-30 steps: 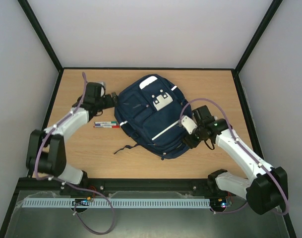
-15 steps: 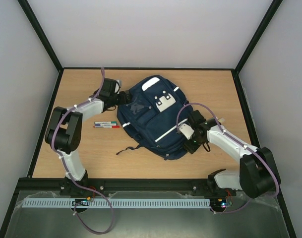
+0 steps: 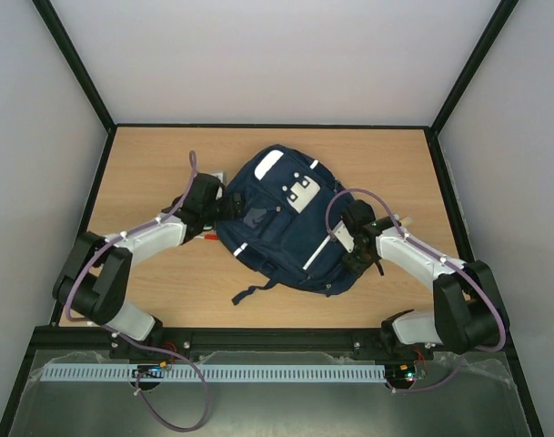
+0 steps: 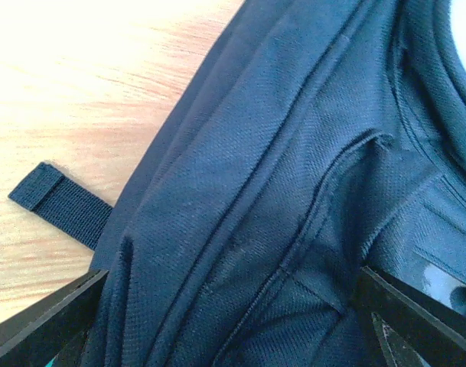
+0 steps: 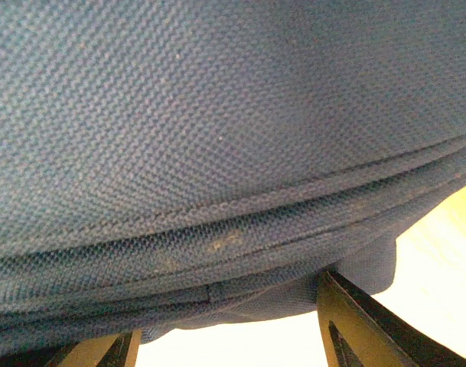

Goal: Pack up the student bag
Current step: Adjust the student bag at the center of the board.

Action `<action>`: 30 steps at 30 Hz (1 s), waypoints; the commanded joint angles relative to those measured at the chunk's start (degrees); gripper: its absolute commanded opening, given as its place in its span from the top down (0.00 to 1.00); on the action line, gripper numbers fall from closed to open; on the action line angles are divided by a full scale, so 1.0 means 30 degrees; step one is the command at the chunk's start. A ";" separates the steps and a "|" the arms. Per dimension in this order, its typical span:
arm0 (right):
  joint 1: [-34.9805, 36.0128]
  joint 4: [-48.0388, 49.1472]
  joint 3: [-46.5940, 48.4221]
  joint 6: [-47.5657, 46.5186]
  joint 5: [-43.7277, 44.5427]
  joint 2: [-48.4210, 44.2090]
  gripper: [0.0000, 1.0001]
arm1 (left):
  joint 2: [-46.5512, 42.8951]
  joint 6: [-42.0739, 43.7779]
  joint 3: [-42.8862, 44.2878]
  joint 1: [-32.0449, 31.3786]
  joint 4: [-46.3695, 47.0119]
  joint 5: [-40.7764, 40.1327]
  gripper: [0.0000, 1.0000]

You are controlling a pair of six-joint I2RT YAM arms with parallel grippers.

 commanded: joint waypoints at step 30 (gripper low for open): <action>-0.0503 -0.1243 0.5613 0.1583 0.2045 0.1297 0.36 | -1.0478 -0.0760 -0.3019 -0.3948 -0.7771 -0.2457 0.16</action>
